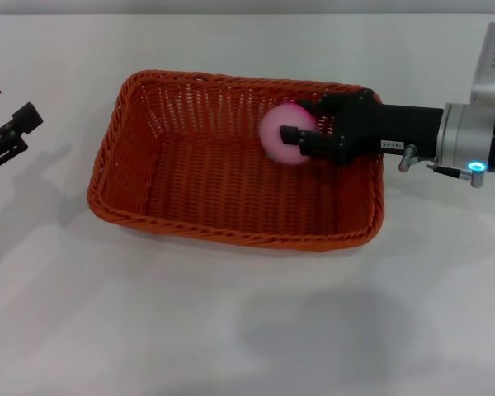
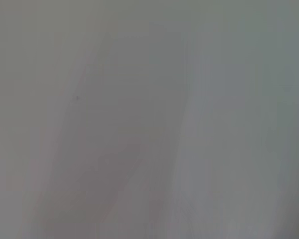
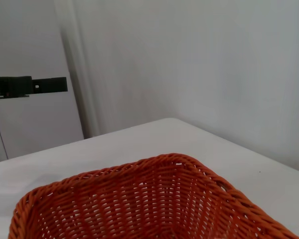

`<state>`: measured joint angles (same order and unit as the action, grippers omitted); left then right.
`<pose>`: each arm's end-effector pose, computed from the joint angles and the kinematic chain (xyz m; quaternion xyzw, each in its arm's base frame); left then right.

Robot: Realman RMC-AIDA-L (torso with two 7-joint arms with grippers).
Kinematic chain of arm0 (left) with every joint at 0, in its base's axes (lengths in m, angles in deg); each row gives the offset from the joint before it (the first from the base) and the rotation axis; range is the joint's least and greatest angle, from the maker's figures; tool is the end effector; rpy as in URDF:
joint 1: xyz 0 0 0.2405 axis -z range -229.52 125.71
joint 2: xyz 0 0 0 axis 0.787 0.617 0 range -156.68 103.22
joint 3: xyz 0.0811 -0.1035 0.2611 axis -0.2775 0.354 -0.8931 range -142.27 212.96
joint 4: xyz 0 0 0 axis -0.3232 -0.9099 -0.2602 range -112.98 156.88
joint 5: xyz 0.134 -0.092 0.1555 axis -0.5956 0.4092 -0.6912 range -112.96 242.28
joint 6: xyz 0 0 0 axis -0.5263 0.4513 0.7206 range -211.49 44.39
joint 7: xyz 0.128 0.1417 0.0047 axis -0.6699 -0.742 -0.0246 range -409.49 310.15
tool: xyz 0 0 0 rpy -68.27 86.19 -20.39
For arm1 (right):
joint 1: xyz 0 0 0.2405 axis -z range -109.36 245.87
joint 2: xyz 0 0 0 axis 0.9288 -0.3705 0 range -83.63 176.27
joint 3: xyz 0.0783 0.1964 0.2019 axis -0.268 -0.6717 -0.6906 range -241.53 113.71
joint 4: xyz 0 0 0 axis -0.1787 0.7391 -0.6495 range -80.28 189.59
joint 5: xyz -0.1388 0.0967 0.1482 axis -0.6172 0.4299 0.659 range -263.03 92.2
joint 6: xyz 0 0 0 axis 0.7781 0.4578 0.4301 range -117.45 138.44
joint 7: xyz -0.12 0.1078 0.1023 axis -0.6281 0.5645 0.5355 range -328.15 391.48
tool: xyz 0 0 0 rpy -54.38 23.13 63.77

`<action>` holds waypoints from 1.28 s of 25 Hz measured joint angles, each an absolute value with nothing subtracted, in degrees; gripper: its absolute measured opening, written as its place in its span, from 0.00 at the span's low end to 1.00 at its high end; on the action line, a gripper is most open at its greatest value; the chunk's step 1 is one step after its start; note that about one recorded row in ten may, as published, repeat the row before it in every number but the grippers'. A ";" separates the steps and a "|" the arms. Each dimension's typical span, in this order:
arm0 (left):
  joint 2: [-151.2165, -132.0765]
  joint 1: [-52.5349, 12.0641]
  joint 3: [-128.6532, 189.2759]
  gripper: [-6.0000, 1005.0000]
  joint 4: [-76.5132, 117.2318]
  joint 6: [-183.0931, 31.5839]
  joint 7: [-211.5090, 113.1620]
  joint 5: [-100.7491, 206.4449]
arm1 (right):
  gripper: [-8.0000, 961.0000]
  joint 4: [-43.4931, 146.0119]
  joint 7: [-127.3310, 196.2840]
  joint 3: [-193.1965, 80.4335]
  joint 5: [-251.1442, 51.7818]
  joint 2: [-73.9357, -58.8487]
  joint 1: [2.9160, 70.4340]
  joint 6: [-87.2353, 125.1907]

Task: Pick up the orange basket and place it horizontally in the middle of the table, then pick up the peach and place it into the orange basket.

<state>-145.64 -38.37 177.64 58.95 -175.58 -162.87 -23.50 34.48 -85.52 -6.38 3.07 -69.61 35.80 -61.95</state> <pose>-0.3350 0.3214 0.0089 -0.8399 -0.2211 -0.3863 0.3106 0.2916 0.3942 -0.0973 -0.9322 0.1926 0.2384 0.1928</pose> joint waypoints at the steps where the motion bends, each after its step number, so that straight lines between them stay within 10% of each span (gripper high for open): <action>1: -145.64 -38.37 177.64 0.84 58.95 -175.58 -162.87 -23.49 | 0.40 34.36 -85.48 -6.47 3.08 -69.55 35.94 -62.00; 14: -145.64 -38.76 178.08 0.84 58.95 -175.73 -163.63 -23.13 | 0.90 29.09 -84.94 -6.67 11.07 -68.78 41.35 -63.82; 32: -145.44 -41.70 184.61 0.84 51.49 -168.32 -179.09 -8.88 | 0.90 29.36 -96.75 -37.61 14.41 -68.33 57.74 -72.49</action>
